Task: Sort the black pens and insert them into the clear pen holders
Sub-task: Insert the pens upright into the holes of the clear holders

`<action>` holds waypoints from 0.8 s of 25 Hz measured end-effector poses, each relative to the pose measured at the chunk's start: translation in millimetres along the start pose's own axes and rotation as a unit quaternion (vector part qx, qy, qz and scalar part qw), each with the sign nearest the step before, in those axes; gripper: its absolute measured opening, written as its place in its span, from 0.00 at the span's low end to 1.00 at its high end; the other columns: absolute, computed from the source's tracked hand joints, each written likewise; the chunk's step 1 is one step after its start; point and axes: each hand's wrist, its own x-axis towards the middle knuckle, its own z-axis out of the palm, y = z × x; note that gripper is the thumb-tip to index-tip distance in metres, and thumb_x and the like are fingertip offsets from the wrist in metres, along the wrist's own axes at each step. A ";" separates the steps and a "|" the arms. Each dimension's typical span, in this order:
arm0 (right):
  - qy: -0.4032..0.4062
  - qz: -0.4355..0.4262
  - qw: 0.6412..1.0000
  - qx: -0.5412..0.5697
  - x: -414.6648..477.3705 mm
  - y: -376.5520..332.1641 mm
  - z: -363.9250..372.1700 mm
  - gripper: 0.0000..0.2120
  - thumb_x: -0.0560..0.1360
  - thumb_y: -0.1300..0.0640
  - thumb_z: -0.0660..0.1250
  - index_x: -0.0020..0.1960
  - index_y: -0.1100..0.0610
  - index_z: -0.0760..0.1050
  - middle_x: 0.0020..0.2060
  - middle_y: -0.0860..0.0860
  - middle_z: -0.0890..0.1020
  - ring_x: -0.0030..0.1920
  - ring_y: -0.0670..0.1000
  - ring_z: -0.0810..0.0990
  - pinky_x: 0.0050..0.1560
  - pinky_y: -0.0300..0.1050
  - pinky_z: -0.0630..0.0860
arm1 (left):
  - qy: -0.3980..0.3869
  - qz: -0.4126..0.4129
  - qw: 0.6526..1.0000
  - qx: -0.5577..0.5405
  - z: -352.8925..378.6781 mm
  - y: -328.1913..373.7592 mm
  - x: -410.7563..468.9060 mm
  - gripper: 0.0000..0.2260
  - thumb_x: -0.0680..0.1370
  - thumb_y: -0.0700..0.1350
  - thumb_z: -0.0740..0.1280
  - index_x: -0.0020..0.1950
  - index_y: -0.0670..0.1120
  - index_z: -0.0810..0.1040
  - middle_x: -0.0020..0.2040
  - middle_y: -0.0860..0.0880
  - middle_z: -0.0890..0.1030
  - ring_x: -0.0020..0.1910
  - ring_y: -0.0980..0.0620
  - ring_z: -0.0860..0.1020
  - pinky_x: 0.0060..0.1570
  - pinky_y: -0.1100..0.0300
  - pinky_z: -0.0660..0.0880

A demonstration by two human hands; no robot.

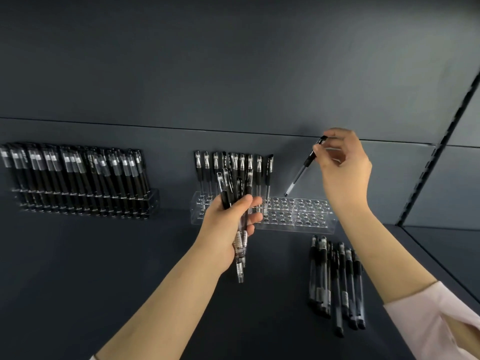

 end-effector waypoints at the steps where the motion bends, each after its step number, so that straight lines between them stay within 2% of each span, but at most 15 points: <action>1: -0.008 -0.001 1.000 -0.004 0.1 1.7 1.9 0.09 0.76 0.60 0.68 0.53 0.48 0.74 0.42 0.42 0.80 0.41 0.40 0.79 0.41 0.25 0.69 | 0.006 0.005 1.000 -0.004 -0.2 -0.8 0.8 0.06 0.80 0.40 0.65 0.56 0.44 0.77 0.48 0.48 0.86 0.34 0.54 0.82 0.32 0.62 0.75; 6: -0.029 -0.001 1.000 0.000 -2.1 5.8 14.1 0.09 0.76 0.59 0.68 0.53 0.49 0.75 0.43 0.43 0.80 0.42 0.40 0.79 0.42 0.25 0.70 | 0.015 -0.011 0.999 -0.031 1.1 -3.4 3.2 0.07 0.81 0.36 0.62 0.55 0.44 0.77 0.51 0.44 0.85 0.39 0.52 0.82 0.36 0.61 0.75; 10: -0.042 -0.020 0.999 -0.009 -0.5 7.7 20.3 0.08 0.75 0.60 0.69 0.53 0.50 0.76 0.43 0.44 0.81 0.41 0.40 0.79 0.41 0.24 0.69 | 0.022 -0.005 1.000 -0.015 0.2 -5.0 5.2 0.08 0.80 0.36 0.63 0.56 0.39 0.80 0.50 0.47 0.86 0.38 0.56 0.82 0.34 0.65 0.77; 15: -0.152 -0.105 0.975 -0.121 -5.2 25.6 31.9 0.09 0.75 0.60 0.70 0.55 0.57 0.81 0.48 0.52 0.82 0.41 0.40 0.78 0.45 0.22 0.71 | 0.024 0.007 1.000 -0.014 -0.9 -6.0 5.3 0.06 0.79 0.38 0.67 0.52 0.38 0.82 0.41 0.46 0.84 0.37 0.55 0.81 0.36 0.66 0.79; 20: -0.153 -0.079 0.977 -0.125 -2.0 22.1 27.5 0.12 0.78 0.57 0.67 0.60 0.52 0.79 0.44 0.47 0.80 0.40 0.41 0.76 0.43 0.24 0.70 | -0.010 -0.008 0.999 -0.036 0.5 -4.1 2.3 0.07 0.79 0.40 0.67 0.56 0.41 0.80 0.48 0.47 0.86 0.37 0.54 0.83 0.35 0.63 0.79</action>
